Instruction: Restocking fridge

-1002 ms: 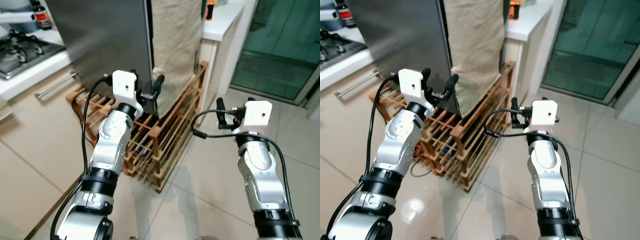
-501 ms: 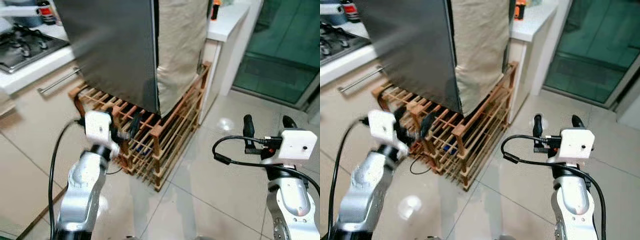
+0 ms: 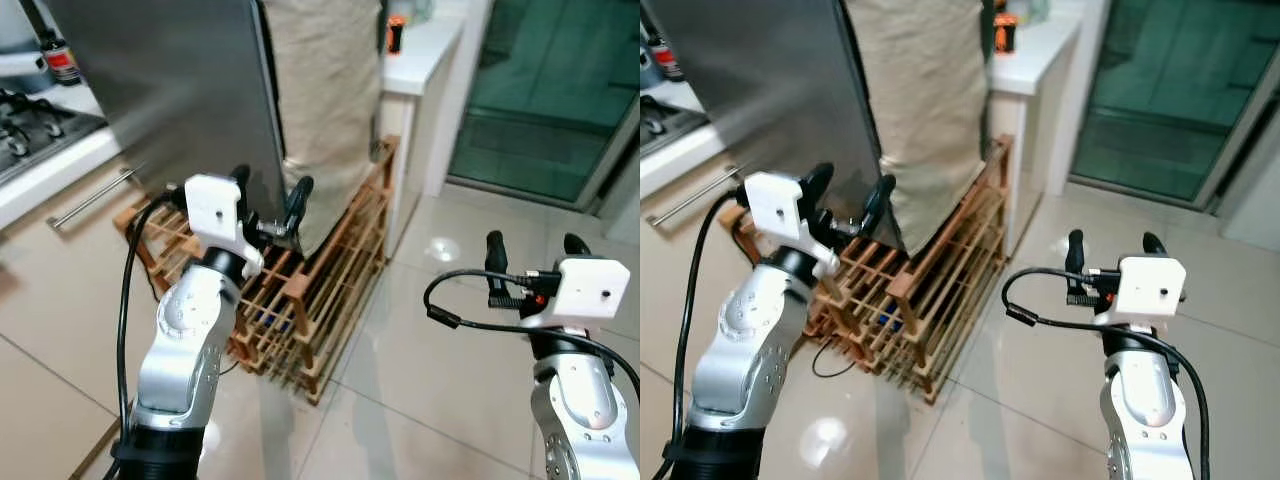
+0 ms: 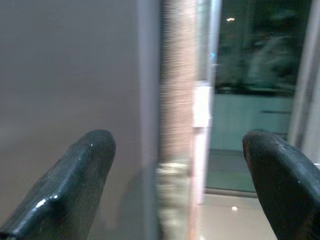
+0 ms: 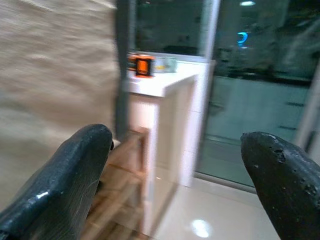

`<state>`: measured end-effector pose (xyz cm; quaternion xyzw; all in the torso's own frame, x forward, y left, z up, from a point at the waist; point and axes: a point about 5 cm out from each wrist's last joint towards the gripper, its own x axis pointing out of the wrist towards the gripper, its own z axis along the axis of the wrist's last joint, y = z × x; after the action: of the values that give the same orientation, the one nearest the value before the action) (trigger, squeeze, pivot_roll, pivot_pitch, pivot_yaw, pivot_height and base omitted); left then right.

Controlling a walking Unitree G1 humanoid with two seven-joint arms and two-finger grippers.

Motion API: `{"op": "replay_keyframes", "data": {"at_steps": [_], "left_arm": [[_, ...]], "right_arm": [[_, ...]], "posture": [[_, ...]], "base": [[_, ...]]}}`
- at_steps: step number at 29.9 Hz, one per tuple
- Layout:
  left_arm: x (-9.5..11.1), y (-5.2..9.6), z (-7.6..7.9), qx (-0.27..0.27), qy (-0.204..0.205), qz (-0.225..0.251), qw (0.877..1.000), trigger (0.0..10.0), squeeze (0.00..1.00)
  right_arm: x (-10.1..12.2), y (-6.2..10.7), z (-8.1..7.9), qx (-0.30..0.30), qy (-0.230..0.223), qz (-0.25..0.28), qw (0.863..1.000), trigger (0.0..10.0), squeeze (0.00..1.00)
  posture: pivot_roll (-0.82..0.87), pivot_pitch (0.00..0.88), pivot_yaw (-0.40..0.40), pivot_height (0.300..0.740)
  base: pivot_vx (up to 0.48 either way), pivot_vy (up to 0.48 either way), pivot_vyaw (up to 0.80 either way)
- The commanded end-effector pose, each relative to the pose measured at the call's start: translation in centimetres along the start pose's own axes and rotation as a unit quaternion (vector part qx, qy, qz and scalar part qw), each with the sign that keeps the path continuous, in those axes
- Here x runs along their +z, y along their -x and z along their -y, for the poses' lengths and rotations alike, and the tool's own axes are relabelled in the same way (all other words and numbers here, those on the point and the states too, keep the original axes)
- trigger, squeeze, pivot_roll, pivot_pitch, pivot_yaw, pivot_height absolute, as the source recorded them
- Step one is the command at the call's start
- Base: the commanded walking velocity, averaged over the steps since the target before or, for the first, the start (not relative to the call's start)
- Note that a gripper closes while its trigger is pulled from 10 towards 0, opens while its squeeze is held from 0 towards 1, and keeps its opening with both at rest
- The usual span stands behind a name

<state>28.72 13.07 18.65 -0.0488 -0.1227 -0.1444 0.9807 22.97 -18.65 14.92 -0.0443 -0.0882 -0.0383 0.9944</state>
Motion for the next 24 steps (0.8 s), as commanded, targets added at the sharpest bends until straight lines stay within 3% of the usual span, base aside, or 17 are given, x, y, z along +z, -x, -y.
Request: {"op": "replay_keyframes", "data": {"at_steps": [1,3,16,24], "left_arm": [[-0.5,-0.1,-0.6,0.024,0.017,-0.019,0.999,10.0,0.00],[-0.5,-0.2,-0.6,0.023,0.014,-0.020,0.999,10.0,0.00],[0.3,-1.4,-0.2,0.006,0.009,-0.012,1.000,10.0,0.00],[-0.2,-1.4,0.3,-0.015,0.009,-0.028,0.999,10.0,0.00]], "right_arm": [[-0.1,-0.1,0.0,0.005,0.004,-0.005,1.000,10.0,0.00],[-0.1,-0.2,-0.1,0.007,0.004,-0.005,1.000,10.0,0.00],[0.1,-1.1,-0.9,0.022,0.001,0.000,1.000,10.0,0.00],[0.0,-1.1,-1.0,0.022,0.000,-0.005,1.000,10.0,0.00]], "posture": [[-0.16,0.000,0.059,0.740],[-0.16,0.000,0.059,0.740],[-0.17,0.000,0.068,0.740],[-0.17,0.000,0.071,0.740]], "base": [[0.472,0.000,0.00],[0.472,0.000,0.00],[0.000,0.000,0.00],[0.000,0.000,-0.75]]}}
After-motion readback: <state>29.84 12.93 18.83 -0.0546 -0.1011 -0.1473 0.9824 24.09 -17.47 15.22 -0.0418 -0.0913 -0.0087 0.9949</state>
